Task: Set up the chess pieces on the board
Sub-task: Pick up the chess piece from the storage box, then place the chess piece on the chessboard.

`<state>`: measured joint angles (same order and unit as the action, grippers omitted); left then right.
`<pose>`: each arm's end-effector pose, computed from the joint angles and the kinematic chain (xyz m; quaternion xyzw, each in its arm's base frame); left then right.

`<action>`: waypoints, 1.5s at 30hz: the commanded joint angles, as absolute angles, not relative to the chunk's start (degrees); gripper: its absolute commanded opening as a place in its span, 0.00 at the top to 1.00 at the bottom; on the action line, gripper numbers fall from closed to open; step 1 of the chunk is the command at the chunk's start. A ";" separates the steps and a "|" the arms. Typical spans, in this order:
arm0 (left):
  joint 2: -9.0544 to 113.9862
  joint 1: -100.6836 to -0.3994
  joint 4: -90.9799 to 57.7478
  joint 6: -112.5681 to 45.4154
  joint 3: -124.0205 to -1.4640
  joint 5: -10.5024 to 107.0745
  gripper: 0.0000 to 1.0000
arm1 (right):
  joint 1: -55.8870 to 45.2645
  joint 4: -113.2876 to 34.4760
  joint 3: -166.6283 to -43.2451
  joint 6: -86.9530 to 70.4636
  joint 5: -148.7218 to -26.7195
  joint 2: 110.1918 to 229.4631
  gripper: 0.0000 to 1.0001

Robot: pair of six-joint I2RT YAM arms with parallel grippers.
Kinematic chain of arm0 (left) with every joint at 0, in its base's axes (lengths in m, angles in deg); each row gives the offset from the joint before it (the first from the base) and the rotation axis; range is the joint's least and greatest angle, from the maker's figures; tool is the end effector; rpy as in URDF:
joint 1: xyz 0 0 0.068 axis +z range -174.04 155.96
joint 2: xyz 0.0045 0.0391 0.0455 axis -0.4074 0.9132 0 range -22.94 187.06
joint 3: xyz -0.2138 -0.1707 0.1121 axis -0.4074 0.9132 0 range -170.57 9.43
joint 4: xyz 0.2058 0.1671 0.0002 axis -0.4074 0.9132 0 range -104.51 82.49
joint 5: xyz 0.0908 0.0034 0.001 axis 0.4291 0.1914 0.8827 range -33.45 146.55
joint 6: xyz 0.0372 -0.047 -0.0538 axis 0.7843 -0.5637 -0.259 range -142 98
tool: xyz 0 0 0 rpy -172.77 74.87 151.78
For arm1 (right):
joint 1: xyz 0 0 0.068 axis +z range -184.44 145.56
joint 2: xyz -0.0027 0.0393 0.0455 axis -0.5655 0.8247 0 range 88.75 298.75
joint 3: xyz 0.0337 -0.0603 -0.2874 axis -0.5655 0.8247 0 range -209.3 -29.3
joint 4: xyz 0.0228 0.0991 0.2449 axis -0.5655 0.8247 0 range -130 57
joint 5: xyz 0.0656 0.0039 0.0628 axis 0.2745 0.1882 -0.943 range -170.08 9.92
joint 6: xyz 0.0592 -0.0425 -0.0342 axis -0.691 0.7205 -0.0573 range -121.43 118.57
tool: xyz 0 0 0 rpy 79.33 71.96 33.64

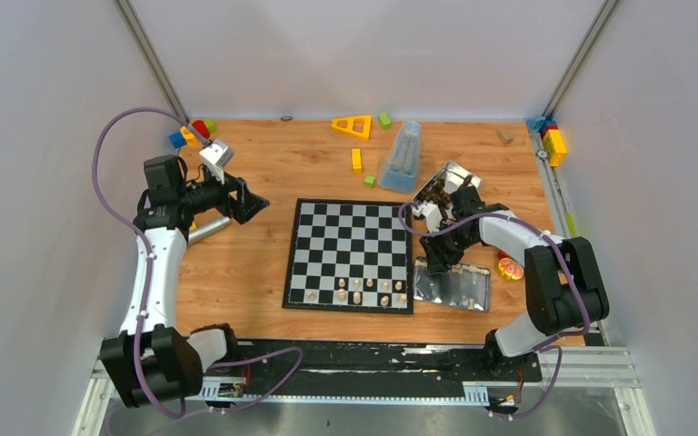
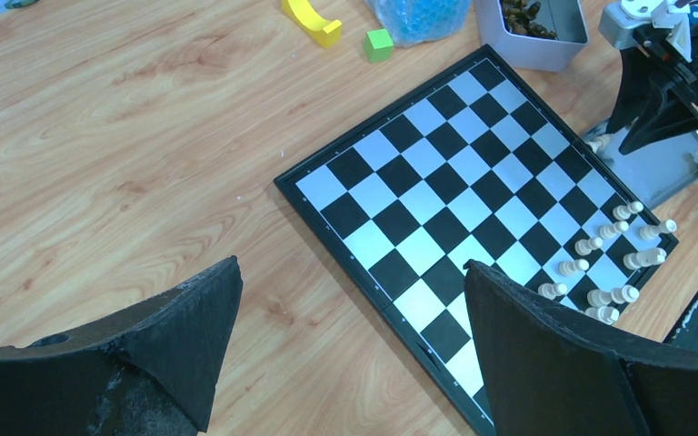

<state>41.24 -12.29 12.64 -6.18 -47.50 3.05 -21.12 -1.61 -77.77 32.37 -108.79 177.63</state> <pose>0.2507 -0.0050 0.3353 0.2378 0.7820 -0.2875 0.4993 0.2541 0.0946 0.1528 -0.4075 0.8742 0.2260 0.1368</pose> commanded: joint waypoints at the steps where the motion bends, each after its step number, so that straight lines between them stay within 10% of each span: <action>1: 41.52 -11.83 10.68 -6.84 -47.88 1.97 0.02 | -20.53 -4.76 -76.93 35.04 -109.06 176.18 0.62; 13: 42.46 -11.82 10.49 -7.04 -48.14 2.01 0.02 | -17.69 -8.09 -75.18 38.77 -107.92 176.87 0.64; 29: 40.80 -13.72 10.41 4.95 -45.99 -1.79 0.12 | -17.37 9.93 -84.91 42.84 -110.97 172.35 1.00; 45: 45.74 -51.02 3.68 20.16 -50.32 -0.13 0.27 | -10.74 29.33 -112.88 41.38 -141.36 182.98 1.00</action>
